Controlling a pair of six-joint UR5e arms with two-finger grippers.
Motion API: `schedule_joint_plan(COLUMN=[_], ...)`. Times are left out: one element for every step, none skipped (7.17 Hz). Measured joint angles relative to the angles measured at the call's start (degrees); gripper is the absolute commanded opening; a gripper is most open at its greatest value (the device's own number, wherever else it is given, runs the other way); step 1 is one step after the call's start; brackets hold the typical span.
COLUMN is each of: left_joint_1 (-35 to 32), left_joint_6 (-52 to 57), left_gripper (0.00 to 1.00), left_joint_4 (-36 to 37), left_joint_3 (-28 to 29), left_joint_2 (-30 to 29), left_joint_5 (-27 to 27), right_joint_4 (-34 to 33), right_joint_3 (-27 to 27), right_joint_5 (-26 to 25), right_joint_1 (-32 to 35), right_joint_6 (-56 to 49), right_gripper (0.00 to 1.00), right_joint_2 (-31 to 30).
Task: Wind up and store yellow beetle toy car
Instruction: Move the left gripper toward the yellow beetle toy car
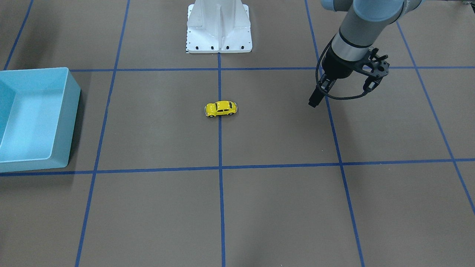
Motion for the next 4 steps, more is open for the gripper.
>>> schedule_joint_plan(left_joint_1=[1.54,4.94,8.20,10.05], left_joint_6=[-1.29,-3.82,-6.99,-10.46], left_gripper=[1.00,1.00,1.00,1.00], left_joint_4=[-0.32,-1.08,-1.66,-1.85], left_joint_3=[-0.70,-1.20,-1.37,-1.55], left_joint_2=[0.82,2.08,2.62,2.65], left_joint_5=[2.07,6.09,10.16,12.00], right_joint_4=[0.60,0.98,1.16,1.23], right_joint_3=[-0.07,-0.05,0.03,0.07], right_joint_5=[0.00,0.01,0.01,0.03], right_joint_1=[-0.01,-0.02,-0.01,-0.01], right_joint_6=[-0.17,-0.22,-0.24,-0.18], right_gripper=[1.00,1.00,1.00,1.00], right_joint_2=[-0.40,-0.68,-0.90,-1.00])
